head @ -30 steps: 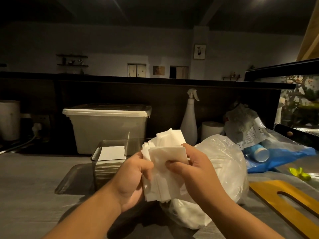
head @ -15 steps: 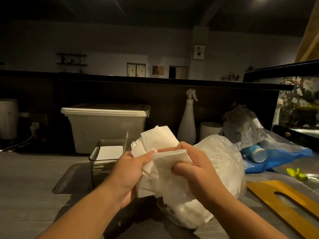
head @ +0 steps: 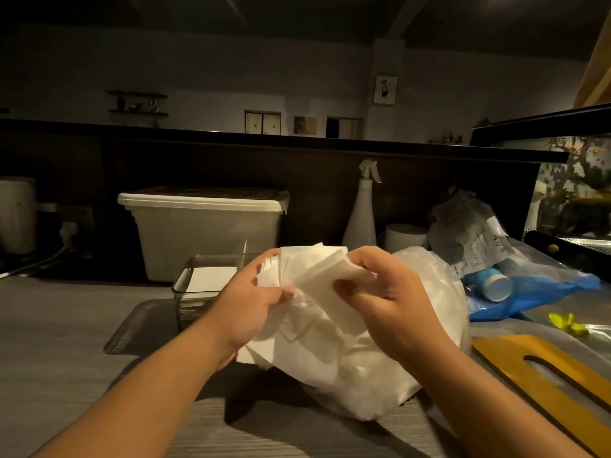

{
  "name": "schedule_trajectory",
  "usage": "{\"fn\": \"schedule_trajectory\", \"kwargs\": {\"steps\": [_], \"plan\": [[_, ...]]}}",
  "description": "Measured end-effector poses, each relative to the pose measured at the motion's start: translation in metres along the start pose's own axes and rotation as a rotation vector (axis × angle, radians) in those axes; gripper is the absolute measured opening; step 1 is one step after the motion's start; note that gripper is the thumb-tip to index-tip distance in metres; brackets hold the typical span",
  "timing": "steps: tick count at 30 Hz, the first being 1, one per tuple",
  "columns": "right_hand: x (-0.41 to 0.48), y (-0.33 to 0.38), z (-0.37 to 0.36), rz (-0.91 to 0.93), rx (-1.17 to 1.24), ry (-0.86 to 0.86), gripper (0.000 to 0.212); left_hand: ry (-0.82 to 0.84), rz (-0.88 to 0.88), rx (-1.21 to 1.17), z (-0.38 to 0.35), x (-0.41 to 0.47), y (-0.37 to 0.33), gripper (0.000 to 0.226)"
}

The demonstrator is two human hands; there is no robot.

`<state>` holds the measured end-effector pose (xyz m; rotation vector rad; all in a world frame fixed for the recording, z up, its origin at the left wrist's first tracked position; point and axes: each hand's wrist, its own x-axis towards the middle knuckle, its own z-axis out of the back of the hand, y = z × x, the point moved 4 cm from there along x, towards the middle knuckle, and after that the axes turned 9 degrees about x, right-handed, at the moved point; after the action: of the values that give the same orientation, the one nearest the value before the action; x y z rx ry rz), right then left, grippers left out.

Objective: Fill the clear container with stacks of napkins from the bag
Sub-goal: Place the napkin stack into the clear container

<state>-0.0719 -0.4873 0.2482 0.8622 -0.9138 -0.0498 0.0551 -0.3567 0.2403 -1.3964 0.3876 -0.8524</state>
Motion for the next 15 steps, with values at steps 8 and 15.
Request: {"fn": "schedule_trajectory", "kwargs": {"steps": [8, 15], "plan": [[-0.004, 0.002, -0.012, 0.088, -0.363, 0.175, 0.017, 0.173, -0.052, 0.132, -0.004, 0.000, 0.003, 0.041], [-0.003, 0.001, -0.010, 0.172, -0.425, 0.104, 0.021, 0.134, -0.024, 0.086, 0.000, 0.003, 0.009, 0.030]]}}
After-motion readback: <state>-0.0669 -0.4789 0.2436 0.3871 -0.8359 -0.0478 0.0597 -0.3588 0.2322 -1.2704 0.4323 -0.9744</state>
